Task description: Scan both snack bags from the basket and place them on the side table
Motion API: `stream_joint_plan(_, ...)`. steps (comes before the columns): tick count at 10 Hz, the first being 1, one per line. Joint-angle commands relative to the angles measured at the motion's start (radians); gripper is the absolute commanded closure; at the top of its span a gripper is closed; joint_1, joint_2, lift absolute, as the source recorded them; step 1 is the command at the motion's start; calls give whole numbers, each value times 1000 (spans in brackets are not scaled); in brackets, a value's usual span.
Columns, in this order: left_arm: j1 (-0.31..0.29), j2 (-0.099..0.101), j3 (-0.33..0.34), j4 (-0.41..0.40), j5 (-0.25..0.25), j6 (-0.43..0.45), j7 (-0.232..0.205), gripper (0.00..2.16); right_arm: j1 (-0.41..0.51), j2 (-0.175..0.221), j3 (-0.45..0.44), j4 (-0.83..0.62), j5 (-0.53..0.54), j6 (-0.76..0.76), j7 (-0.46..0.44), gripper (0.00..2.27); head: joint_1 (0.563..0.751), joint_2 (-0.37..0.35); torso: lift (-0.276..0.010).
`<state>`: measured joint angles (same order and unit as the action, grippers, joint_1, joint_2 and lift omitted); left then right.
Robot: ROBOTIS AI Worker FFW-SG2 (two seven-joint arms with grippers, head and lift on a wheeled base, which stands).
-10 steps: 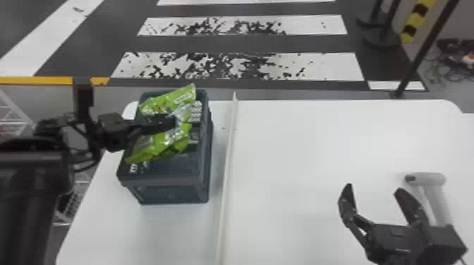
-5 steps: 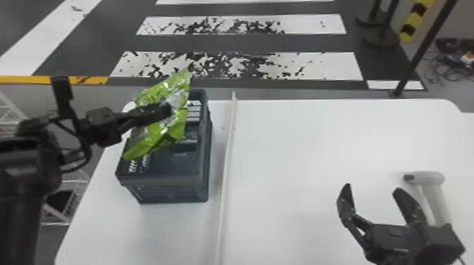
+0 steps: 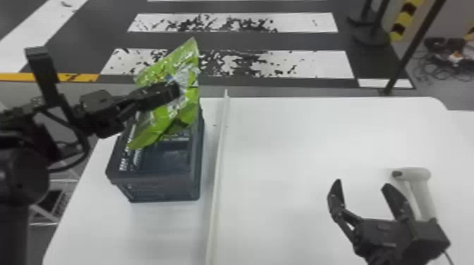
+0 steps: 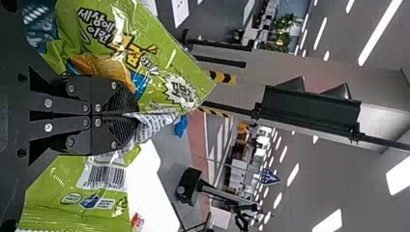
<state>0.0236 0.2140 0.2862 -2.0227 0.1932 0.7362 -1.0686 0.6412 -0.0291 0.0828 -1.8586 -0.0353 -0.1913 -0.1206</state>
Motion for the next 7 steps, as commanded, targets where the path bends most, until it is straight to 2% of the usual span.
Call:
stream_joint_plan(1, 4, -50, -82, -25, -18, 27, 24, 2138, 2, 0, 0, -2, 0, -3, -1, 63, 695, 16, -74)
stream_joint_plan(2, 2, -81, -160, -25, -60, 30, 38, 2138, 5, 2, -3, -4, 0, -24, -4, 63, 695, -28, -74)
stream_joint_plan(3, -7, -94, -256, -19, -126, 30, 62, 2138, 8, 3, -6, -11, -2, -46, -10, 66, 695, -79, -74)
stream_joint_plan(5, -27, -120, -407, 50, -170, 30, 124, 2138, 17, 5, -15, -25, -2, -116, -34, 70, 695, -166, -74)
stream_joint_plan(7, -45, -162, -532, 144, -252, 27, 191, 2138, 29, 6, -23, -33, -2, -150, -64, 73, 695, -276, -74)
